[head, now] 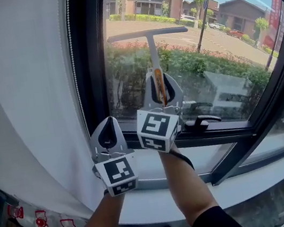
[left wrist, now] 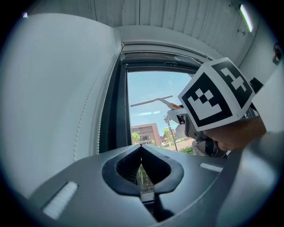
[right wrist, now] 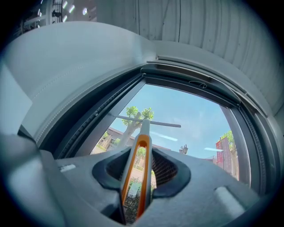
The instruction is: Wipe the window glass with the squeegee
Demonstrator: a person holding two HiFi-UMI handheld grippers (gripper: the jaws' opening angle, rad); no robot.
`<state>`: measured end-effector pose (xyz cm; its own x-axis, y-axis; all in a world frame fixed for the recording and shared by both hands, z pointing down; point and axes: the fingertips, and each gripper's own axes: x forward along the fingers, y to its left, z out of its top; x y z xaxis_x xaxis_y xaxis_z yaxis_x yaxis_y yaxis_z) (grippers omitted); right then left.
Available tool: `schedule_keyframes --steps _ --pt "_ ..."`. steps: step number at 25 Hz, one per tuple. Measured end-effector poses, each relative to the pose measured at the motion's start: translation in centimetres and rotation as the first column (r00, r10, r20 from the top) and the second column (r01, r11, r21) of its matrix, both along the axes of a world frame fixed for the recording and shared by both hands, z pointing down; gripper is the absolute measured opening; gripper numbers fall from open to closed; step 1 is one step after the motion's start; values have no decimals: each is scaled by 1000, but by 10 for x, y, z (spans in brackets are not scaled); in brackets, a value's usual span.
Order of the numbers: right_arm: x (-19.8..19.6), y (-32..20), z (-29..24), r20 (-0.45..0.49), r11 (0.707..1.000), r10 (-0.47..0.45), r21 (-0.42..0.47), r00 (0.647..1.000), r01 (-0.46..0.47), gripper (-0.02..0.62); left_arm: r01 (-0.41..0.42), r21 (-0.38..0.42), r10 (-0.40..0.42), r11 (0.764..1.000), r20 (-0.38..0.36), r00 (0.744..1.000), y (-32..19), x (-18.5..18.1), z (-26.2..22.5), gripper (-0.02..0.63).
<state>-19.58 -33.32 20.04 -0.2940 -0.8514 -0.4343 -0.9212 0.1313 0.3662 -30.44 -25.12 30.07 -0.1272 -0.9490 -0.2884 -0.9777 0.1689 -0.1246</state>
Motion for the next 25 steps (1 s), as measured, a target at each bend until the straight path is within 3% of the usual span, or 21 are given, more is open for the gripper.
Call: schedule_keyframes --steps 14,21,25 --pt "10 3 138 -107 990 94 -95 990 -104 118 -16 -167 17 986 2 1000 -2 10 104 5" --pt "16 14 187 -122 980 89 -164 989 -108 118 -39 -217 27 975 -59 998 7 12 139 3" --pt "19 12 218 -147 975 88 -189 985 -115 118 -20 -253 6 967 -56 998 13 10 148 3"
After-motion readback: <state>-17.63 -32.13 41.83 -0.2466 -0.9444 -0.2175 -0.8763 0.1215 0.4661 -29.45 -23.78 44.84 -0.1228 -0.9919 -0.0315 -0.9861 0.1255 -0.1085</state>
